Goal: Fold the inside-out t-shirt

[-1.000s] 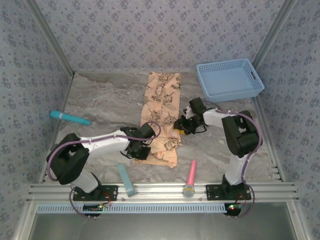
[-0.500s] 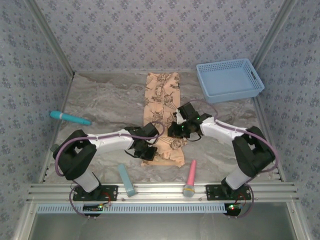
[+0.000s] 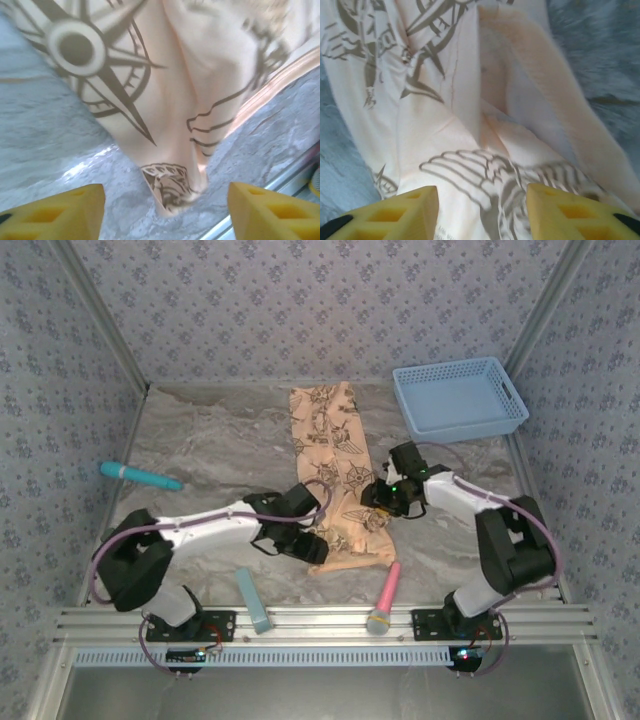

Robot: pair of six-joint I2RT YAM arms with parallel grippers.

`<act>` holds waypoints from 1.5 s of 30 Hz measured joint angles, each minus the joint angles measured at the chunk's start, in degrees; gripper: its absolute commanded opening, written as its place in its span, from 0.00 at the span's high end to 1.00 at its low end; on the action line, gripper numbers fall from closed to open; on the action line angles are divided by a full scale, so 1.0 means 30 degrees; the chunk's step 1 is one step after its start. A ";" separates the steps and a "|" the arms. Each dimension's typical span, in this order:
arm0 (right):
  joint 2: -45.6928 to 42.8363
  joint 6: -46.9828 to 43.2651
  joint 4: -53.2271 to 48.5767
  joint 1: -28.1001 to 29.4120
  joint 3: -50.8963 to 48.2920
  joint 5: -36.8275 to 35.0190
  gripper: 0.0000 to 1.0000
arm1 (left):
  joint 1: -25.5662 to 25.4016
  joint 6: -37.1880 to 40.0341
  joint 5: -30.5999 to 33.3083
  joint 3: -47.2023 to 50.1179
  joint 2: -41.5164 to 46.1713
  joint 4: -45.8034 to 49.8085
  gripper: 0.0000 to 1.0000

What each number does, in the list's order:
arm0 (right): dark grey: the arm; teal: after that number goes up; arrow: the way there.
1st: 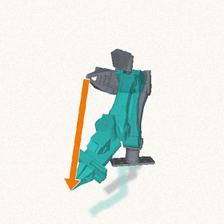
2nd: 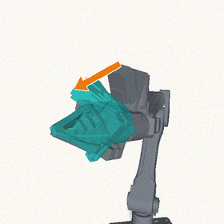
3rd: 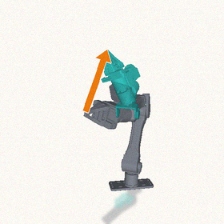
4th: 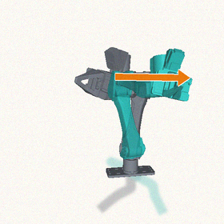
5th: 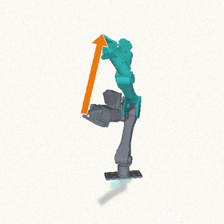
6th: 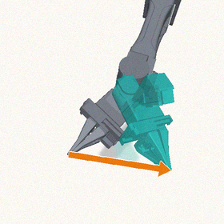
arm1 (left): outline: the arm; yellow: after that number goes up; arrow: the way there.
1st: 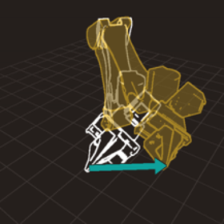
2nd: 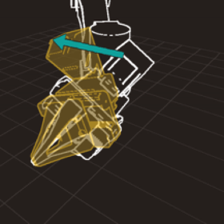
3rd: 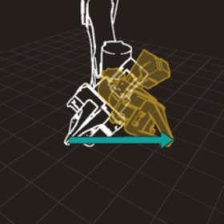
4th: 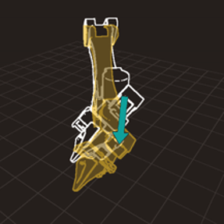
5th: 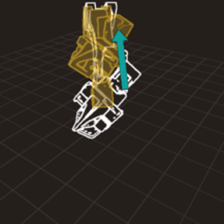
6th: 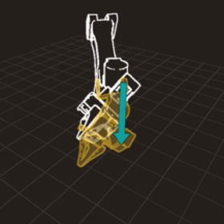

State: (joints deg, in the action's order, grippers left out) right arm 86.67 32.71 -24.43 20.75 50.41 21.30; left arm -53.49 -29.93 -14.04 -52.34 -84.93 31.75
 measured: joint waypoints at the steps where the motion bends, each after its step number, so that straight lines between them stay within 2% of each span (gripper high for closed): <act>1: -0.0612 -0.0131 -0.0758 -0.0051 0.0138 -0.0364 0.37 | 0.0051 0.0197 0.0270 -0.0270 0.0452 0.0284 0.29; 4: -0.2135 -0.0124 -0.2659 -0.0255 0.0182 -0.1005 0.35 | 0.0080 -0.0109 0.0539 -0.0423 0.0896 0.0168 0.29; 7: -0.2863 0.0481 -0.3096 -0.0554 -0.0852 -0.0750 0.33 | 0.0080 -0.1734 0.0080 0.0495 0.0328 -0.0962 0.28; 11: -0.2871 0.1202 -0.3228 -0.0291 -0.3249 -0.0080 0.35 | 0.0058 -0.3963 -0.0481 0.2317 -0.0670 -0.2164 0.28; 15: -0.2710 0.1479 -0.3271 -0.0007 -0.4262 0.0678 0.38 | -0.0036 -0.5217 -0.0597 0.2463 -0.0911 -0.2710 0.31; 16: -0.2623 0.1552 -0.3118 0.0087 -0.4262 0.0772 0.41 | -0.0073 -0.5493 -0.0597 0.2463 -0.1005 -0.2849 0.34; 17: -0.2565 0.1690 -0.2863 0.0204 -0.4262 0.0838 0.48 | -0.0066 -0.5799 -0.0648 0.2470 -0.1100 -0.2980 0.42; 19: -0.2455 0.1887 -0.2390 0.0372 -0.4269 0.0925 0.69 | -0.0066 -0.6295 -0.0772 0.2470 -0.1384 -0.3286 0.66; 20: -0.2382 0.1982 -0.2091 0.0415 -0.4320 0.1013 0.74 | -0.0051 -0.6470 -0.0838 0.2470 -0.1537 -0.3417 0.75; 21: -0.2346 0.2033 -0.1865 0.0423 -0.4386 0.1042 0.77 | -0.0051 -0.6594 -0.0947 0.2470 -0.1741 -0.3599 0.79; 25: -0.2594 0.2339 -0.1319 0.0386 -0.4881 0.0860 1.00 | -0.0029 -0.6739 -0.1603 0.2499 -0.1967 -0.4065 1.00; 29: -0.4437 0.2892 -0.1712 0.0029 -0.5391 0.0656 1.00 | -0.0568 -0.6907 -0.2951 0.2499 -0.1792 -0.4758 1.00; 32: -0.7009 0.3803 -0.2732 -0.0124 -0.5384 0.0474 1.00 | -0.0736 -0.7519 -0.3534 0.2455 -0.0568 -0.4095 1.00; 36: -1.0805 0.5909 -0.5311 0.0561 -0.5005 -0.0036 1.00 | -0.1734 -0.8706 -0.3796 0.1792 0.1690 -0.2018 1.00; 40: -1.4039 0.8677 -0.8364 0.1872 -0.3628 -0.0641 1.00 | -0.3818 -1.0258 -0.4415 0.0503 0.2820 0.0430 1.00; 45: -1.4615 1.0397 -1.0346 0.2390 0.0044 -0.1268 1.00 | -0.4262 -1.0499 -0.4189 -0.3410 0.2841 0.4765 1.00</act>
State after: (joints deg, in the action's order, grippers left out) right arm 42.83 63.90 -55.46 27.92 50.54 17.50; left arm -66.28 -61.43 -26.61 -62.57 -76.40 46.04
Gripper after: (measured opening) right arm 0.058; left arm 0.057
